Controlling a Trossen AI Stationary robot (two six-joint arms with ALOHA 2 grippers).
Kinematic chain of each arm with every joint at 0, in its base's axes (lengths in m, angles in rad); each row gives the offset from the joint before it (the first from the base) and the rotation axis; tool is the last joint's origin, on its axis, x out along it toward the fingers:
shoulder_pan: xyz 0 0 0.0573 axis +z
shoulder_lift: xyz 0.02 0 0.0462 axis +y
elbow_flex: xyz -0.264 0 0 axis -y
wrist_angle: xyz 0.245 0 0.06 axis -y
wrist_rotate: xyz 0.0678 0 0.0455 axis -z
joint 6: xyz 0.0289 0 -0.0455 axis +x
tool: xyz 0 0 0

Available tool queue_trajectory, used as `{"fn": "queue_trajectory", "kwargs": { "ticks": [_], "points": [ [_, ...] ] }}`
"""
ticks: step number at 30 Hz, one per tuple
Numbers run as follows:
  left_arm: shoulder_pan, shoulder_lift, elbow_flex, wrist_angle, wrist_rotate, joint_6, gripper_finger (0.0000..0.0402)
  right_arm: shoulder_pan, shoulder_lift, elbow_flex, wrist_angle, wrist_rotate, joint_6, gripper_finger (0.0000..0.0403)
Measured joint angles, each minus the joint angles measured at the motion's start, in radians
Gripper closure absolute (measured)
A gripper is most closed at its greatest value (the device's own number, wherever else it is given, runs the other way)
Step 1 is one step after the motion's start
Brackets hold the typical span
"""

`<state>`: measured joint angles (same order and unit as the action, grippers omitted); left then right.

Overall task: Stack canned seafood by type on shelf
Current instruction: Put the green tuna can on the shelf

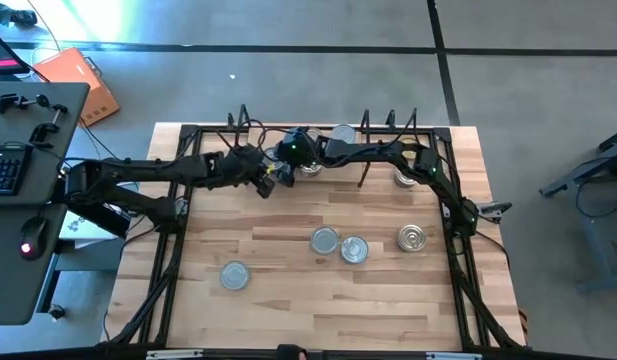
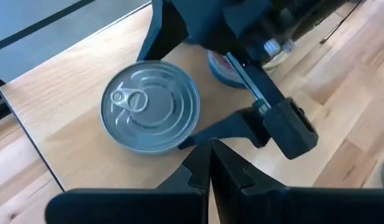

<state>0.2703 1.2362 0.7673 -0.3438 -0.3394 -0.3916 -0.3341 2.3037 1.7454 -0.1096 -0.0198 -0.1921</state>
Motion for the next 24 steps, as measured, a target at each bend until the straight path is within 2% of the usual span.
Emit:
{"fn": "queue_trajectory", "kwargs": {
  "ticks": [13, 18, 24],
  "points": [
    [-0.029, 0.006, 0.001, 0.005, 0.022, -0.026, 0.0402, 0.01, -0.004, 0.002, -0.036, -0.023, -0.071, 0.0003],
    [-0.092, 0.004, 0.015, -0.031, -0.002, -0.061, 0.0402, 0.017, -0.004, 0.002, -0.039, -0.023, -0.098, 0.0003],
    [-0.121, 0.003, 0.094, -0.131, -0.064, -0.056, 0.0402, 0.016, -0.004, 0.002, -0.03, -0.045, -0.097, 0.0003]
  ]
}}
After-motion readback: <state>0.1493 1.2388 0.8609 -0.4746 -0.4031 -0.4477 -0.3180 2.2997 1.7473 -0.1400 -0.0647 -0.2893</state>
